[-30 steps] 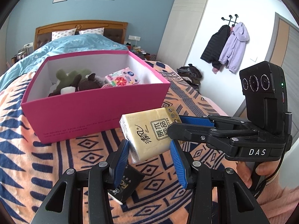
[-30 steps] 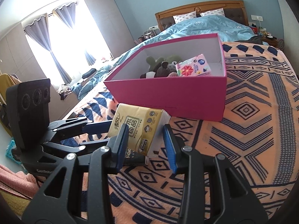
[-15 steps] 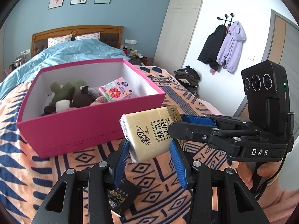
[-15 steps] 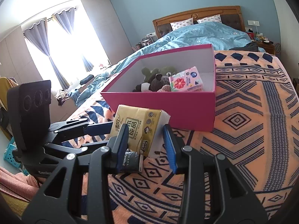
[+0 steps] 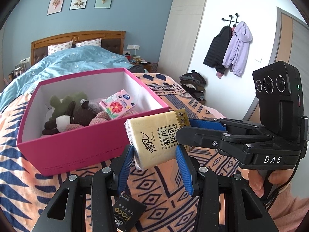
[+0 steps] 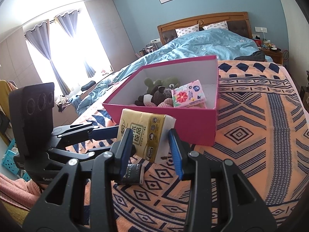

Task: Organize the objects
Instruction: 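Lift the yellow tissue pack with both grippers and carry it toward the box, then lower the yellow tissue pack into the box and open both grippers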

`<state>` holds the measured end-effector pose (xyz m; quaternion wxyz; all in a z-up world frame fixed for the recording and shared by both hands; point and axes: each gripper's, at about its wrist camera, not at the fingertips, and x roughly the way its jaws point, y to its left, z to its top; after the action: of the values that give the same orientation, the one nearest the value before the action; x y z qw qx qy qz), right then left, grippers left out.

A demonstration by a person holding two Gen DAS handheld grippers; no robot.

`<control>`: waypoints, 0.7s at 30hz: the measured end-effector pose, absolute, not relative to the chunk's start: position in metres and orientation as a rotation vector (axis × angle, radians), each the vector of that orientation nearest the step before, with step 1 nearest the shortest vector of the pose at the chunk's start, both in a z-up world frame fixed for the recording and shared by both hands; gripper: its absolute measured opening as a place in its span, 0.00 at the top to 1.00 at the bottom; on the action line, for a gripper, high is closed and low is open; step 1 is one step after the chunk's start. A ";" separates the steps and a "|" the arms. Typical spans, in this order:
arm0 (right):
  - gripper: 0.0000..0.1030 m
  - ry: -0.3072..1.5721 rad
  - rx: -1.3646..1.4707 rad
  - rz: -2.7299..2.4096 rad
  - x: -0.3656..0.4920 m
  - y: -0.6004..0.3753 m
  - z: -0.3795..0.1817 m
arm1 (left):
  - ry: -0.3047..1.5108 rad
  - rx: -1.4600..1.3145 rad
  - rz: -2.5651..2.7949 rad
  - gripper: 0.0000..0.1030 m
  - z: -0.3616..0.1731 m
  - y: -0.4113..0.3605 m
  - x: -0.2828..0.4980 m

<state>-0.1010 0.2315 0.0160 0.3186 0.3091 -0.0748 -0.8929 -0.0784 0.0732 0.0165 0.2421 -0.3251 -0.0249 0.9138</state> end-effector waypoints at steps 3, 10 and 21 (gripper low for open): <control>0.60 -0.189 0.804 -2.354 -0.104 0.232 0.019 | -0.060 -0.881 2.504 0.55 0.020 0.075 -0.083; 0.59 -0.182 0.792 -2.363 -0.113 0.234 0.025 | -0.048 -0.866 2.515 0.55 0.025 0.077 -0.090; 0.59 -0.188 0.778 -2.368 -0.125 0.237 0.032 | -0.045 -0.859 2.524 0.55 0.030 0.079 -0.104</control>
<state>-0.1252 0.2368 0.0315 0.3157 0.2953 -0.0713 -0.8989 -0.1044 0.0785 0.0301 0.2356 -0.3130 -0.0164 0.9199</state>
